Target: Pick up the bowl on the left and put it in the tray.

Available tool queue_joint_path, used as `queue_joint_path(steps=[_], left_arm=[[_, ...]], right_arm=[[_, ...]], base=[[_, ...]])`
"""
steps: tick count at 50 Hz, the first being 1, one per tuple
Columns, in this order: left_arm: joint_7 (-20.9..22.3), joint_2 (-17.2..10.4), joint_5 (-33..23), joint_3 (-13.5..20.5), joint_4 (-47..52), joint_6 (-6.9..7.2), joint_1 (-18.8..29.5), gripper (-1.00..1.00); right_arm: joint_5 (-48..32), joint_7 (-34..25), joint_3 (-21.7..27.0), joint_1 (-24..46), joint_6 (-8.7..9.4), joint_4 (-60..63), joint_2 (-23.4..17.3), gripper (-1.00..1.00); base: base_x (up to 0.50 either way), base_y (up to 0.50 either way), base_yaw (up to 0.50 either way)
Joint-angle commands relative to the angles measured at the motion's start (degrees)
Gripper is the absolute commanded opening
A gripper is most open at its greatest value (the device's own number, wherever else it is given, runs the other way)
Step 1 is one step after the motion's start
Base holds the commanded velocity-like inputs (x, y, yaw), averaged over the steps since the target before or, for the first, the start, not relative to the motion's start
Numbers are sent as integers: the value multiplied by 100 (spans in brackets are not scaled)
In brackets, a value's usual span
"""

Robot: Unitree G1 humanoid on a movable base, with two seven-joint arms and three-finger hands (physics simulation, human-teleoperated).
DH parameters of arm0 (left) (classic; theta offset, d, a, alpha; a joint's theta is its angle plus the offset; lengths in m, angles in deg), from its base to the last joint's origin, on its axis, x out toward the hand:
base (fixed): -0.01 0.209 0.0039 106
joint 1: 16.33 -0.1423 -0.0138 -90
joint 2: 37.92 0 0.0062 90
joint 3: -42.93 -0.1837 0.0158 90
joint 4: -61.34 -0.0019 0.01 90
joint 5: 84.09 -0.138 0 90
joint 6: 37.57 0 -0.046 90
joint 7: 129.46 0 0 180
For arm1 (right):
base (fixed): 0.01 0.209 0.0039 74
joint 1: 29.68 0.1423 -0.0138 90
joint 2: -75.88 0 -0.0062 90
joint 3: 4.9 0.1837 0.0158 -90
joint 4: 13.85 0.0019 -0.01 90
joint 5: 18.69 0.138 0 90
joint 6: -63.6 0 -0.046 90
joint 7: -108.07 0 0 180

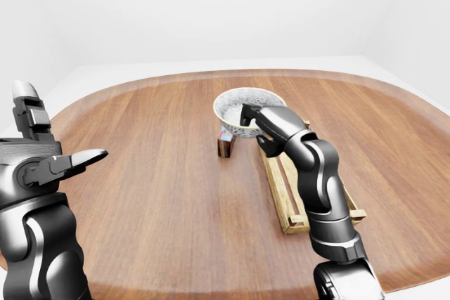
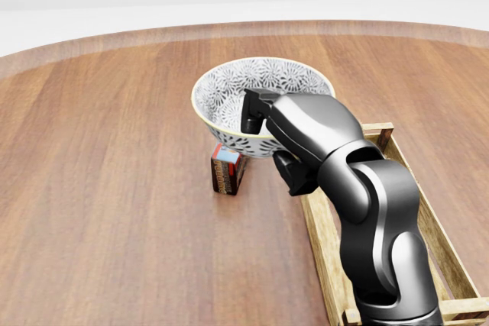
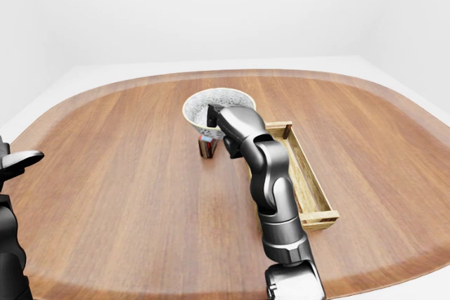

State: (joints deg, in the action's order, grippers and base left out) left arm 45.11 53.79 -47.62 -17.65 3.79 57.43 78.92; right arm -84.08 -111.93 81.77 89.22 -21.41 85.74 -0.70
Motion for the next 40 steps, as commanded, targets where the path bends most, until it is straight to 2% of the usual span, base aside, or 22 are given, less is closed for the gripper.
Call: queue_joint_path(steps=[1,14,15,40], left_arm=[[3,-1,-3,3,-14,0,0,100],[7,4,-26,-13,-13,0,6,100],[9,3,-20,-7,-14,0,5,100],[41,29,-73,-41,-41,0,-10,100]], right_arm=[[224,0,456,512,1,49,-546,-100],[1233,137,839,814,1,-1283,-1202,-100],[1218,372,848,799,1,-1454,-1257,-100],[2134,2353,1013,383,1,-2958,-1596,-100]], base=[[0,0,0],[0,0,0],[0,0,0],[0,0,0]])
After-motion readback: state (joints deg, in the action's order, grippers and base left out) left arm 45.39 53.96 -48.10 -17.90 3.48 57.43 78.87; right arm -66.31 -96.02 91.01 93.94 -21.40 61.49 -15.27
